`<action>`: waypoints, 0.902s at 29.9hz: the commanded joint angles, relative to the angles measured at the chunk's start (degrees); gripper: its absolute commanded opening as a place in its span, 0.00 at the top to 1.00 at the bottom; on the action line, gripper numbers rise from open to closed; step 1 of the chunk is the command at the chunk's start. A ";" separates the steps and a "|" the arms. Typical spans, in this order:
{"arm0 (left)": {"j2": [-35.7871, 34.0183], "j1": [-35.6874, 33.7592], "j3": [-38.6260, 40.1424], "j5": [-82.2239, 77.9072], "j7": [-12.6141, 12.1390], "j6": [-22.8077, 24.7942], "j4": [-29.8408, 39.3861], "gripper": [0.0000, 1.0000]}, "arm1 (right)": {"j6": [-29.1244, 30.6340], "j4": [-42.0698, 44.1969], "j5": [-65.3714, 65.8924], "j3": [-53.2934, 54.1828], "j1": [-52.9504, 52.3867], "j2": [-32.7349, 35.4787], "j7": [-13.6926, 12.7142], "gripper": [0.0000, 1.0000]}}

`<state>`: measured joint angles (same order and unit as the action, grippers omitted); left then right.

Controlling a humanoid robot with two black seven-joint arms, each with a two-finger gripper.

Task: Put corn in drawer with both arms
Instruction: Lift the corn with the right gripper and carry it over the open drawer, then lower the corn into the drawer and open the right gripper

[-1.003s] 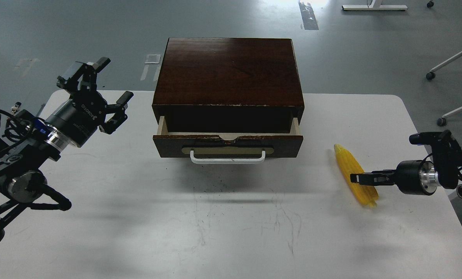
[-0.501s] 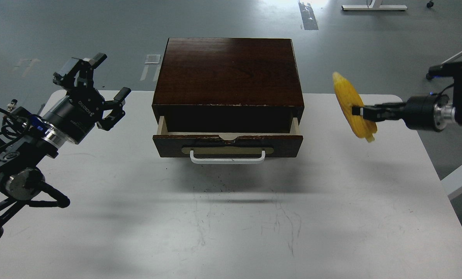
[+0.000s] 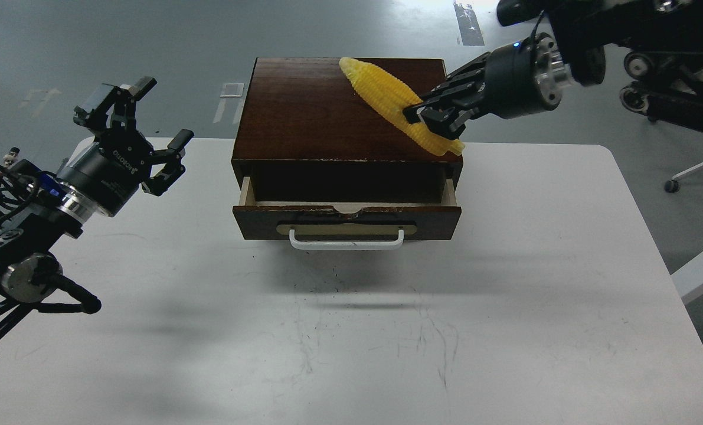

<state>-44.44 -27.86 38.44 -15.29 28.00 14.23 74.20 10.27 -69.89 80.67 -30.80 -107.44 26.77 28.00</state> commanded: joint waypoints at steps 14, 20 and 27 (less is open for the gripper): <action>-0.92 0.00 0.49 0.00 0.00 0.01 0.16 0.01 | -7.11 3.79 7.92 -8.05 -2.16 -14.98 0.00 0.95; -0.92 0.00 0.49 0.00 0.00 0.10 0.24 0.01 | -7.64 4.94 7.75 -8.75 -1.55 -15.95 0.00 0.83; -0.92 0.00 0.49 0.00 0.00 0.36 0.42 0.01 | -7.64 4.85 7.66 -8.93 -1.19 -16.48 0.00 0.69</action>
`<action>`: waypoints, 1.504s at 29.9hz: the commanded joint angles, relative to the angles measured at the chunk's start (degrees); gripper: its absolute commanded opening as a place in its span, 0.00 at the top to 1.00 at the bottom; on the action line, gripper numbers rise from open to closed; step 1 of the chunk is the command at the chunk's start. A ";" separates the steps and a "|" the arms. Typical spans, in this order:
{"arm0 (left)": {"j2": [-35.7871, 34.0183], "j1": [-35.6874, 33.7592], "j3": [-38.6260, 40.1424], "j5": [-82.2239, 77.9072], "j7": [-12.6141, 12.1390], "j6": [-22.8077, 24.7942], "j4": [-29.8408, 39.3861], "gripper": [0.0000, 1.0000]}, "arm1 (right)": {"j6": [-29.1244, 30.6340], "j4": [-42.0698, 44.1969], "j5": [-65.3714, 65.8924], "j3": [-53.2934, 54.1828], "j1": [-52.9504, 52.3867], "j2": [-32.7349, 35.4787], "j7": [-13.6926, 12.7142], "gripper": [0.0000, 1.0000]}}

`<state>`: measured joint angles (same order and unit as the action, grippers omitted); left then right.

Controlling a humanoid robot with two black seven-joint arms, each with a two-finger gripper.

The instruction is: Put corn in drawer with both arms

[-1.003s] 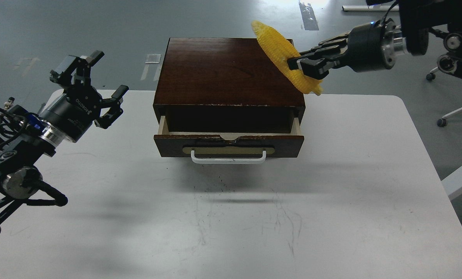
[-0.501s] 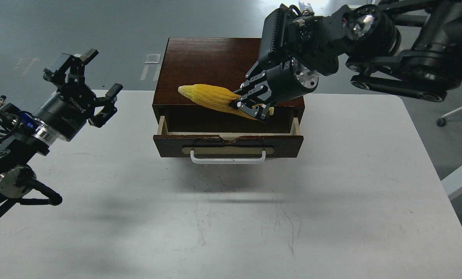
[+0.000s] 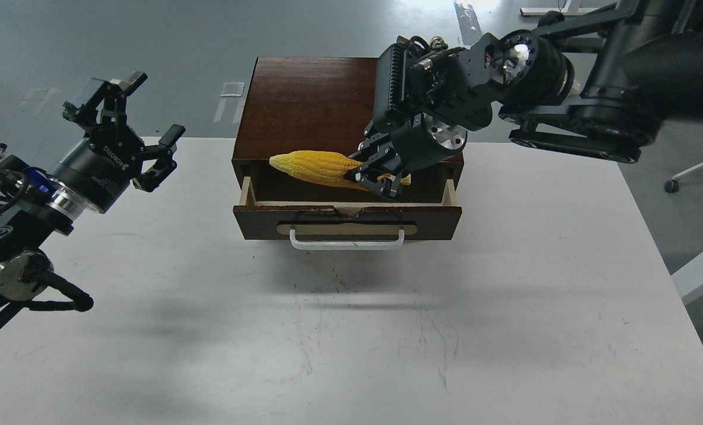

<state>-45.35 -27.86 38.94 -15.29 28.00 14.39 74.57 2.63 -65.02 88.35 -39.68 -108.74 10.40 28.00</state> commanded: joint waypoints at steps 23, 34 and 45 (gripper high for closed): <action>-0.09 0.00 0.09 -0.01 0.00 1.08 0.05 0.01 | -0.17 -0.46 -0.45 -0.05 0.02 -0.21 0.00 0.34; -0.09 0.00 0.18 -0.01 0.00 1.08 0.05 0.01 | -0.35 -2.48 -9.42 1.45 -2.44 3.40 0.00 0.17; 0.08 0.00 0.18 -0.01 0.00 1.16 0.05 0.01 | 0.27 -5.82 -44.73 7.32 1.23 21.39 0.00 0.05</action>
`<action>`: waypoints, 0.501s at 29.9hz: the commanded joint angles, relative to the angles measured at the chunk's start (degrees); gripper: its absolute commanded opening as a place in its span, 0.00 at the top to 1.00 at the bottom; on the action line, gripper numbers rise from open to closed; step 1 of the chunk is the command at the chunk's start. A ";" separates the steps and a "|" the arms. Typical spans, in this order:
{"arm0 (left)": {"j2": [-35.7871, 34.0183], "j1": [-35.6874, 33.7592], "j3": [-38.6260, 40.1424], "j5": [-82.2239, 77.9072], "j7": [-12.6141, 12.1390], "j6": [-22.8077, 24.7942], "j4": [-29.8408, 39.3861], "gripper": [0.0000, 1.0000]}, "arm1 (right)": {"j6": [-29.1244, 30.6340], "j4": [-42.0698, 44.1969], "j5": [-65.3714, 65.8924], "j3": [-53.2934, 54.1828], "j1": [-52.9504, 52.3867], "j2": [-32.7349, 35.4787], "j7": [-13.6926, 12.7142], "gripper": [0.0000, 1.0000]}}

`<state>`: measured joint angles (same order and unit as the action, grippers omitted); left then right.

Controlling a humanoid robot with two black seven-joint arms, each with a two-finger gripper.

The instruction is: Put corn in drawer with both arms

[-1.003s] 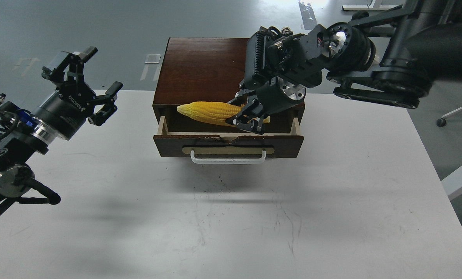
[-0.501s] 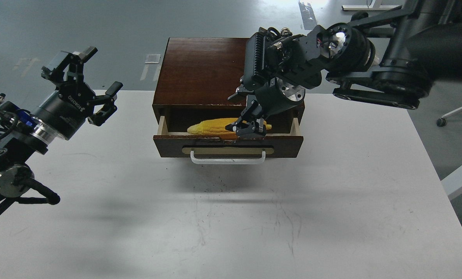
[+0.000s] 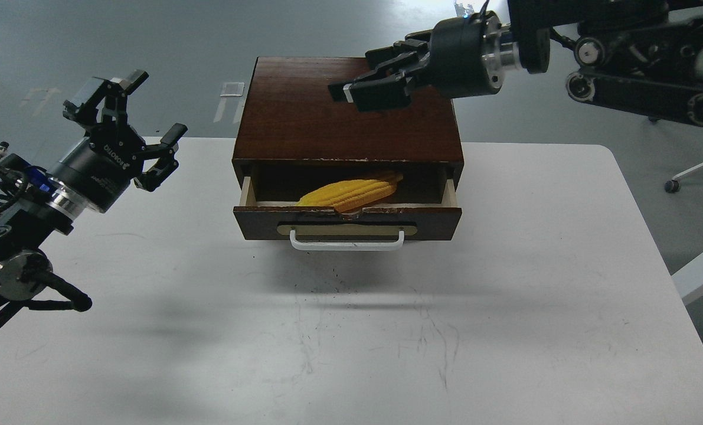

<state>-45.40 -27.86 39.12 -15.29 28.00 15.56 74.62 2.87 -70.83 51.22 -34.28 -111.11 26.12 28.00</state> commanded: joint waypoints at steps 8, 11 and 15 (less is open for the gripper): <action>0.75 0.00 -0.01 0.00 0.00 -0.09 0.00 0.01 | -0.76 0.69 -22.46 25.11 28.82 14.74 0.00 0.03; 0.83 0.00 -0.01 -0.09 0.00 -0.09 0.00 0.01 | -0.76 0.87 -28.43 38.79 42.77 15.27 0.00 0.01; 1.19 0.00 -0.01 -0.09 0.00 -0.09 0.00 0.01 | -0.76 2.97 -32.31 48.76 53.35 14.49 0.00 0.01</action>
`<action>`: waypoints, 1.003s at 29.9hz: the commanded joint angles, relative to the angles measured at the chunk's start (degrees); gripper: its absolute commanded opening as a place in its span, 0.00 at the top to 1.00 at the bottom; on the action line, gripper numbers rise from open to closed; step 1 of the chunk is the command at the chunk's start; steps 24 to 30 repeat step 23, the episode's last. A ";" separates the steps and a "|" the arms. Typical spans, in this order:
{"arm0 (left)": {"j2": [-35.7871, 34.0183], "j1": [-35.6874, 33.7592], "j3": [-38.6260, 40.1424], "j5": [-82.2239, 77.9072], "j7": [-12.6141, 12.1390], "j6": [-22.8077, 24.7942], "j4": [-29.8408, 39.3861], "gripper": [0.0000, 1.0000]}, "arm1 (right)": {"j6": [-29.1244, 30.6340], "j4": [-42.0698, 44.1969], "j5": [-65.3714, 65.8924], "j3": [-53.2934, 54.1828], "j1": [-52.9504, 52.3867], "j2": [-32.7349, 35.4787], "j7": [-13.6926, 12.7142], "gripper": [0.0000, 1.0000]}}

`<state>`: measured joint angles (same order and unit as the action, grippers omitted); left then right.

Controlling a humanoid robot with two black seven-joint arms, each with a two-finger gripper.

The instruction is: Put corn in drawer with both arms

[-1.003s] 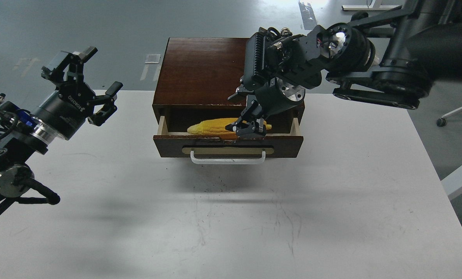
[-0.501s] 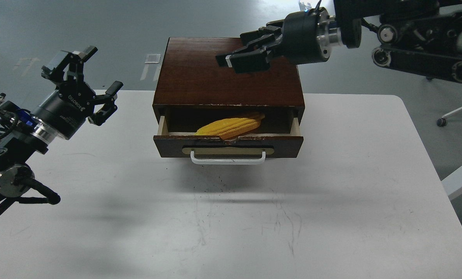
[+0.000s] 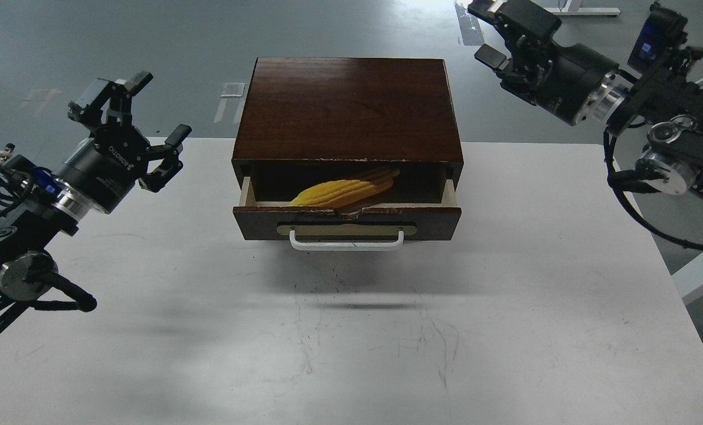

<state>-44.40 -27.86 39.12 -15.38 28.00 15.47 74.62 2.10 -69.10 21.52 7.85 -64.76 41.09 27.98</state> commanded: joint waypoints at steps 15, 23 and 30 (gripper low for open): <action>0.90 0.79 -0.36 -1.84 0.00 -0.01 0.00 0.01 | 0.10 8.19 -17.74 12.62 21.60 -5.39 0.02 0.00; 1.16 1.06 -0.36 -2.02 0.00 -0.01 0.00 0.01 | 0.10 8.19 -17.65 12.71 22.83 -6.02 0.02 0.00; 1.16 1.06 -0.36 -2.02 0.00 -0.01 0.00 0.01 | 0.10 8.19 -17.65 12.71 22.83 -6.02 0.02 0.00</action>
